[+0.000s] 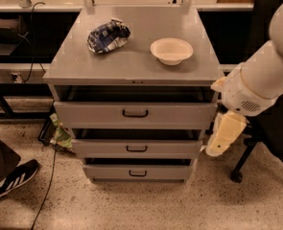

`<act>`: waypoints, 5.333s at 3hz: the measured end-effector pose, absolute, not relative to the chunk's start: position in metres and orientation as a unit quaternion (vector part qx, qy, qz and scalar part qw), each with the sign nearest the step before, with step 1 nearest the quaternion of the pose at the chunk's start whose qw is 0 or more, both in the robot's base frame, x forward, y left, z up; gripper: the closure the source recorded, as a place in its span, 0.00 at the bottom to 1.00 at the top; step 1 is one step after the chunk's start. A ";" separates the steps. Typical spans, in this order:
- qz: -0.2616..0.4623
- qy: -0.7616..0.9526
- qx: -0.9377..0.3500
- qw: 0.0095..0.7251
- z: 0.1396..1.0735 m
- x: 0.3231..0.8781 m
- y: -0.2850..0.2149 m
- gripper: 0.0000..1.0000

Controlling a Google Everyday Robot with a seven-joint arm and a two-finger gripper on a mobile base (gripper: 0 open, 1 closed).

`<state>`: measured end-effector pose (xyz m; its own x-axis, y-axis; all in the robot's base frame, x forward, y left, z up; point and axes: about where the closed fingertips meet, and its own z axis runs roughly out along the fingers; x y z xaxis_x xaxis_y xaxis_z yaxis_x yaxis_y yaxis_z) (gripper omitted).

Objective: Open top drawer

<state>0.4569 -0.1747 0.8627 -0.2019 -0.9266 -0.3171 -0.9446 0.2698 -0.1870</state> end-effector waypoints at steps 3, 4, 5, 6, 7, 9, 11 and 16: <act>0.059 0.775 -0.601 0.187 0.826 0.473 -0.161 0.00; 0.059 0.780 -0.592 0.192 0.813 0.489 -0.160 0.00; 0.045 0.783 -0.584 0.208 0.802 0.512 -0.158 0.00; 0.034 0.785 -0.573 0.233 0.786 0.542 -0.153 0.00; 0.040 0.784 -0.565 0.254 0.760 0.567 -0.134 0.00; 0.038 0.783 -0.570 0.247 0.757 0.567 -0.132 0.00; 0.045 0.796 -0.552 0.243 0.731 0.572 -0.132 0.00; 0.110 0.774 -0.550 0.294 0.647 0.632 -0.100 0.22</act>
Offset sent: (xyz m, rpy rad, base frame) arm 0.0110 0.0119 -0.0217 0.0350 0.0105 0.0121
